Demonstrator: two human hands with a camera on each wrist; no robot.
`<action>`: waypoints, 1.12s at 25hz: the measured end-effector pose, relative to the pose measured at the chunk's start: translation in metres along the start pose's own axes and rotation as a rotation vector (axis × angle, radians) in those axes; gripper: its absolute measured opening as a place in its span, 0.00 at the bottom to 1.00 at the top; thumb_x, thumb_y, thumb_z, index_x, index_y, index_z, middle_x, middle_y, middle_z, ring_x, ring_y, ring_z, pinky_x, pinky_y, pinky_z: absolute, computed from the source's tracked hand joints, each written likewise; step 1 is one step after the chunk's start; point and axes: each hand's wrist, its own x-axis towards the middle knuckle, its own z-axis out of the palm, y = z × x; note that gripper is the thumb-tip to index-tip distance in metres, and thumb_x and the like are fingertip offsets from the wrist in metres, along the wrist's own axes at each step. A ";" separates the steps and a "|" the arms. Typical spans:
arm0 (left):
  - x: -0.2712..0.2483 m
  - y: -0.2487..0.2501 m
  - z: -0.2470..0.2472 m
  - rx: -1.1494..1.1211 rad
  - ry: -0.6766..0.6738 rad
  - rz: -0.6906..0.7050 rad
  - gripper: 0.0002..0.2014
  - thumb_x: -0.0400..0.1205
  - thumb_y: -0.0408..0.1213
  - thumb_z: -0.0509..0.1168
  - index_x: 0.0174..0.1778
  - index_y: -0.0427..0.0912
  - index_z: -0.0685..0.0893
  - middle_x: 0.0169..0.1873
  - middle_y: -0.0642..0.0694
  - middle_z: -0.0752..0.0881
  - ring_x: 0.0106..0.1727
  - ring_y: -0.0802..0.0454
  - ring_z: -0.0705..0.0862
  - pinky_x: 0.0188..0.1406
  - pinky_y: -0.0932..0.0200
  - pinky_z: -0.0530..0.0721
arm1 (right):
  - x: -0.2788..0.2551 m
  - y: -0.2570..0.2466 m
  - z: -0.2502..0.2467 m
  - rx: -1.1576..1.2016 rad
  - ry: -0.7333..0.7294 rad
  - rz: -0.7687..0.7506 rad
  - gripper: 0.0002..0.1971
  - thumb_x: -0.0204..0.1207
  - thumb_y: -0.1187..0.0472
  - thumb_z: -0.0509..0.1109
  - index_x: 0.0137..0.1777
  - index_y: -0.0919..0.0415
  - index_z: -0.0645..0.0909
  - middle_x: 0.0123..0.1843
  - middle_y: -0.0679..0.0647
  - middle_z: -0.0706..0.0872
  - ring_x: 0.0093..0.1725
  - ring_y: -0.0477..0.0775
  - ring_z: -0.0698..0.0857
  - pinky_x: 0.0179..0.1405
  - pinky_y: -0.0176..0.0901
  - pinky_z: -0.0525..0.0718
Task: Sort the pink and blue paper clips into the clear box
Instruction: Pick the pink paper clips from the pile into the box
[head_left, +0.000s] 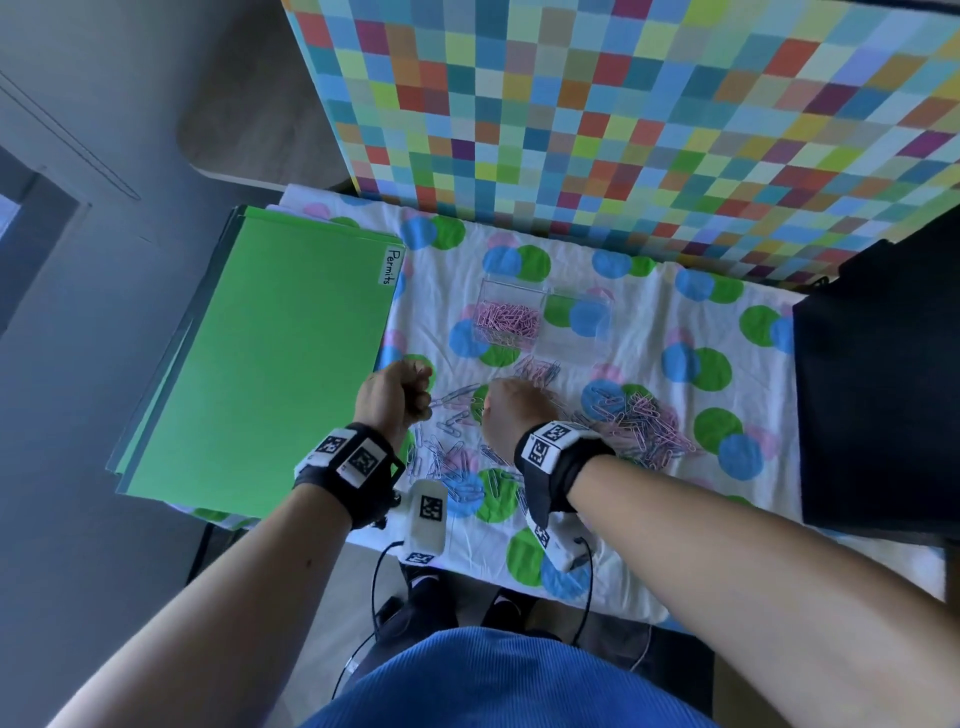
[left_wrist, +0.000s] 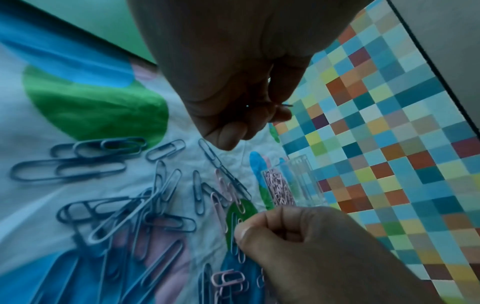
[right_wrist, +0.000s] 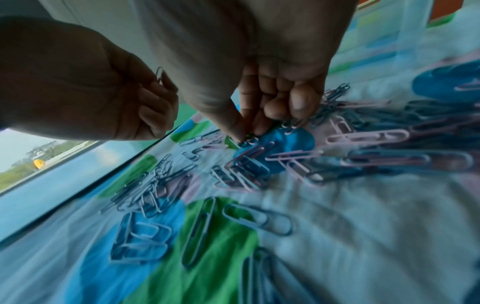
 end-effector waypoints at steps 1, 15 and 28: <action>-0.001 -0.002 0.000 -0.055 0.005 -0.037 0.08 0.76 0.28 0.52 0.36 0.41 0.74 0.26 0.48 0.71 0.25 0.53 0.67 0.26 0.59 0.66 | -0.002 0.000 -0.002 -0.016 -0.004 -0.010 0.02 0.76 0.70 0.66 0.45 0.67 0.80 0.47 0.61 0.86 0.44 0.59 0.83 0.38 0.44 0.80; -0.001 -0.007 0.003 0.338 -0.047 0.004 0.16 0.84 0.40 0.51 0.29 0.48 0.65 0.25 0.50 0.69 0.26 0.53 0.62 0.26 0.58 0.60 | -0.009 0.020 -0.008 0.243 -0.008 -0.013 0.12 0.76 0.73 0.62 0.52 0.60 0.81 0.57 0.56 0.81 0.55 0.56 0.81 0.59 0.49 0.82; 0.004 -0.010 0.002 0.293 -0.106 -0.008 0.16 0.81 0.23 0.51 0.42 0.37 0.85 0.28 0.45 0.76 0.26 0.51 0.71 0.25 0.60 0.69 | 0.010 0.009 -0.020 0.564 -0.097 0.107 0.08 0.77 0.65 0.61 0.44 0.61 0.83 0.37 0.52 0.82 0.32 0.50 0.78 0.30 0.39 0.73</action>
